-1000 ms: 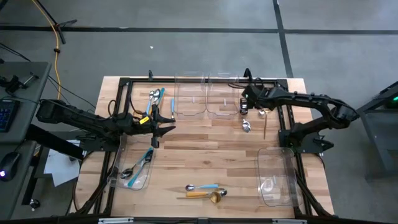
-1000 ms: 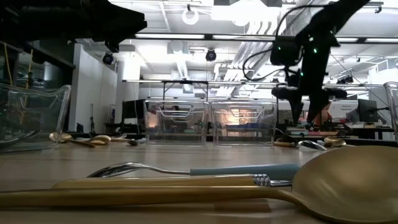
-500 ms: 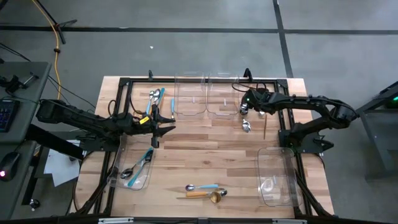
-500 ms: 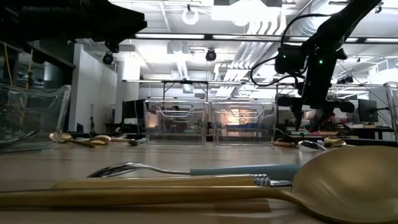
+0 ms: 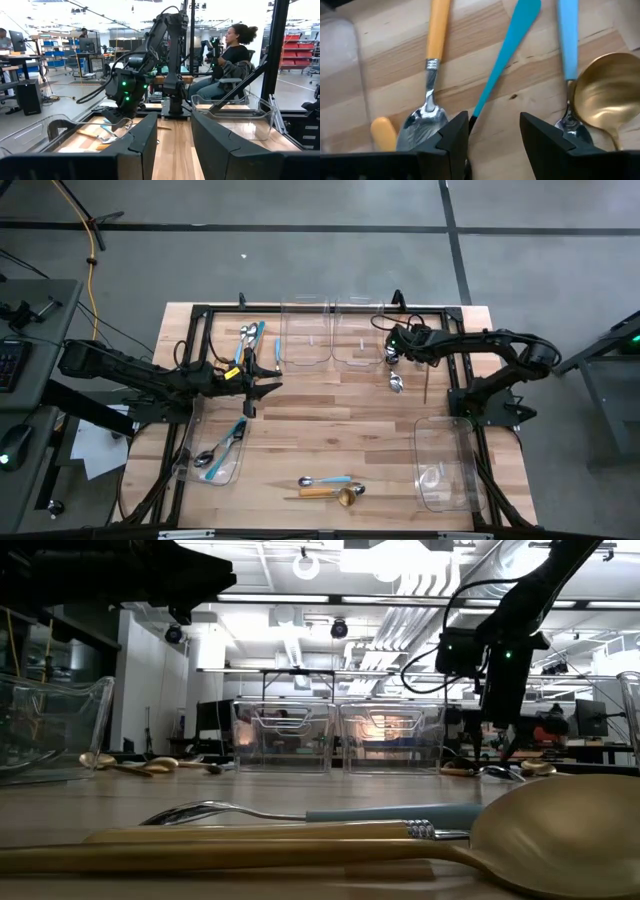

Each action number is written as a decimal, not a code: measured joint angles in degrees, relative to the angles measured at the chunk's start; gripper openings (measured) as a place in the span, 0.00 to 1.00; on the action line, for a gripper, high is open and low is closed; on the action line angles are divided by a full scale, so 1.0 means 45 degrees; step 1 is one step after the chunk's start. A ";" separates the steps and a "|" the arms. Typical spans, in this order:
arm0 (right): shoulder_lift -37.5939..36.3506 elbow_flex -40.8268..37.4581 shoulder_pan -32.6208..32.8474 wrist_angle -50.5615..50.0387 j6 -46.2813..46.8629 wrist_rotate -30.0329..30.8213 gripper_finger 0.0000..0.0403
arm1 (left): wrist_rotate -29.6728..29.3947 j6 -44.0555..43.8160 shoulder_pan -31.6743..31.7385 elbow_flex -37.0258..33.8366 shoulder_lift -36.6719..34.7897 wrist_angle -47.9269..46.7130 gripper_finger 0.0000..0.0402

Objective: Sort silverware by color (type)
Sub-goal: Put the black spoon into the bottom left transparent bin

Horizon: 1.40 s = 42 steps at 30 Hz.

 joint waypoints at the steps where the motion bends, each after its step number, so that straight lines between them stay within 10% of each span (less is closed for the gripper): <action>1: 0.0107 0.0000 0.0005 0.0107 0.0199 0.0224 0.40 | 0.0000 0.0000 0.0000 0.0000 0.0000 0.0000 0.28; 19: 0.1766 0.0053 0.0161 0.1027 0.1228 0.1192 0.40 | 0.0000 -0.0034 -0.0003 0.0000 0.0000 -0.0003 0.27; 32: 0.1776 0.0005 0.0335 0.0973 0.1309 0.1750 0.03 | 0.0000 -0.0029 -0.0002 0.0000 0.0000 0.0003 0.27; 42: 0.1781 0.0005 0.0389 0.0998 0.1027 0.1926 0.01 | 0.0000 -0.0024 -0.0005 0.0000 0.0000 0.0005 0.27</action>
